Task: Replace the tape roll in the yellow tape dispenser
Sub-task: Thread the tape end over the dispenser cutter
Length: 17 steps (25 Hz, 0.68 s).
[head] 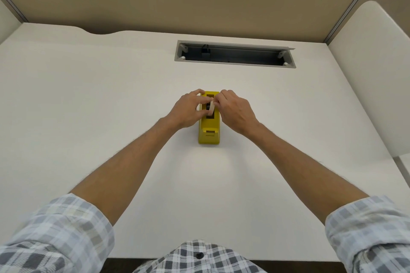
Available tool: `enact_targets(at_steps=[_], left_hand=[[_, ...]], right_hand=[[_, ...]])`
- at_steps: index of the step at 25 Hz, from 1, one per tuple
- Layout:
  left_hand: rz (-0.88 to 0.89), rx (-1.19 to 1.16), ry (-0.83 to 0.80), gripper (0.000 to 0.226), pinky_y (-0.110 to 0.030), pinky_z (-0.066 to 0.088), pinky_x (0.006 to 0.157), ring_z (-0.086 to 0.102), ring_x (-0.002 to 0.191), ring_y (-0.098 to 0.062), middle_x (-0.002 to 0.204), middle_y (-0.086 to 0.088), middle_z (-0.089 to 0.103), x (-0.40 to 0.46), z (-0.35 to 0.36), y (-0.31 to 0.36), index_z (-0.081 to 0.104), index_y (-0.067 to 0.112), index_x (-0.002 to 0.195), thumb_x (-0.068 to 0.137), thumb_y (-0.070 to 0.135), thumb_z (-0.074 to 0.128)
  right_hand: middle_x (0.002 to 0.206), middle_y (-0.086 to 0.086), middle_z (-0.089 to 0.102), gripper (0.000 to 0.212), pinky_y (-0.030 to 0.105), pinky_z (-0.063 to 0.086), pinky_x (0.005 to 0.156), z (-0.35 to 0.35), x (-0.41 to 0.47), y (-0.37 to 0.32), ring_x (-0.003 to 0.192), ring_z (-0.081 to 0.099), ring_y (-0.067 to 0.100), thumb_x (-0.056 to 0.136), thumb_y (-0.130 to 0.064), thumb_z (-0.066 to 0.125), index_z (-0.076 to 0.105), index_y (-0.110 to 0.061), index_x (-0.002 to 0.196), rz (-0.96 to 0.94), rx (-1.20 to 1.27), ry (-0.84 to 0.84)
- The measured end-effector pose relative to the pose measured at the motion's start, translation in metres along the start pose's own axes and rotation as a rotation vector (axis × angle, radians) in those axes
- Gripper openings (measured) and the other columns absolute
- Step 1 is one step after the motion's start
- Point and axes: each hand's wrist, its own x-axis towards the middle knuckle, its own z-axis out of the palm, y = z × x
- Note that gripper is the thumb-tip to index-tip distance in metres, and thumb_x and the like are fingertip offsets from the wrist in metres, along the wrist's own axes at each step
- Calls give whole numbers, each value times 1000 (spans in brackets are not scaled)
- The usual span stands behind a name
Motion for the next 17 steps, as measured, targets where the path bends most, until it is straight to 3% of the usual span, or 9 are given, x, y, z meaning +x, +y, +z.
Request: enact_targets(at_steps=[5, 8, 12, 17], left_hand=[[-8, 2, -4, 43, -43, 39, 100, 47, 126, -30, 147, -3, 44, -1, -1, 1, 58, 32, 133, 90, 35, 64], [-1, -14, -1, 42, -44, 40, 100, 47, 126, -30, 147, -4, 45, -2, -2, 2, 59, 31, 132, 91, 35, 64], [4, -10, -12, 41, -46, 40, 102, 46, 127, -30, 147, -4, 45, -3, -4, 5, 59, 32, 132, 92, 36, 62], [4, 4, -17, 41, -47, 39, 105, 46, 128, -30, 148, -3, 44, -4, -6, 6, 59, 32, 132, 92, 36, 62]], right_hand=[[99, 5, 63, 17, 33, 50, 56, -1, -2, -2, 83, 59, 19, 101, -21, 45, 59, -11, 105, 115, 146, -7], [99, -1, 66, 20, 28, 48, 59, -2, -5, -3, 86, 61, 15, 97, -28, 49, 63, -15, 105, 185, 267, 51], [95, -3, 70, 22, 30, 49, 63, -2, -4, -4, 85, 61, 13, 95, -37, 55, 70, -21, 100, 230, 278, 24], [92, -2, 72, 18, 30, 44, 62, -3, 0, -4, 84, 61, 16, 94, -32, 59, 74, -23, 99, 223, 252, 28]])
